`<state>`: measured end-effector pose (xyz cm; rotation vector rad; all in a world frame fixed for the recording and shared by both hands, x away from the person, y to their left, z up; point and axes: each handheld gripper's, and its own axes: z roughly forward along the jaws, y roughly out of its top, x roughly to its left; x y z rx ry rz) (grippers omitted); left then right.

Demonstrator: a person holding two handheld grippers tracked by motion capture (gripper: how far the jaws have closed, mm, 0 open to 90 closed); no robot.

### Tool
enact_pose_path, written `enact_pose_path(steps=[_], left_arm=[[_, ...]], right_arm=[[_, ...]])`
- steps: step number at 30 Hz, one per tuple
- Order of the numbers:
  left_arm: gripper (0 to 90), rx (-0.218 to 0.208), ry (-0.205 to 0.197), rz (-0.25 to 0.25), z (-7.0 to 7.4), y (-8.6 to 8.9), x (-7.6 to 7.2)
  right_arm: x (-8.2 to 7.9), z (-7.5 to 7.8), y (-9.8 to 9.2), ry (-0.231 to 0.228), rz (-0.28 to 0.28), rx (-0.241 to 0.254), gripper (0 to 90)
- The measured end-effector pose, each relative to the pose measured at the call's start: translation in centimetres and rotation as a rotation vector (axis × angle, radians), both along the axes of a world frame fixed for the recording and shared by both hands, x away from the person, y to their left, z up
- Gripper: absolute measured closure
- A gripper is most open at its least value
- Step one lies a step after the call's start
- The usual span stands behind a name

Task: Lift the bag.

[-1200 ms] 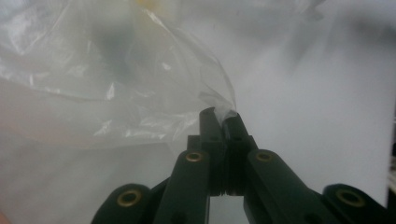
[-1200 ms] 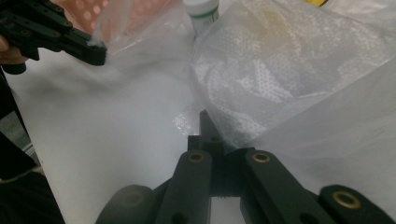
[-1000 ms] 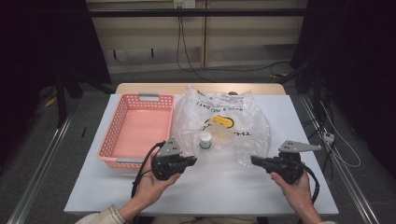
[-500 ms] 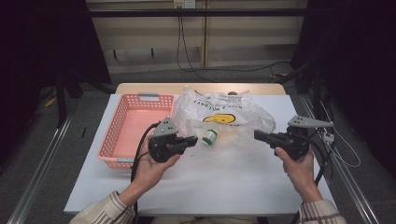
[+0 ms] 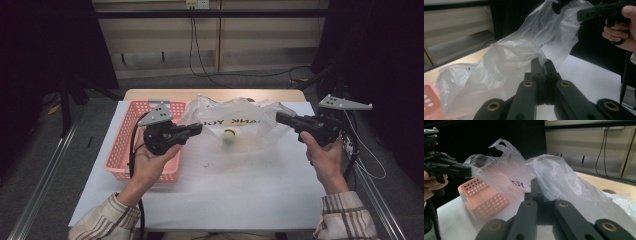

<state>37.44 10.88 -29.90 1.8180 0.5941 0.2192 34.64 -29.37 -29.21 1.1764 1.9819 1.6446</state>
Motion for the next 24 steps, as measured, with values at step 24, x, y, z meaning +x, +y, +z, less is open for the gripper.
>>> enact_pose_path(steps=[24], left_arm=[[90.0, -0.144, -0.155, 0.091, 8.1, 2.9, 3.3]], right_arm=[[2.8, 7.7, 0.0, -0.192, -0.032, 0.032, 90.0]])
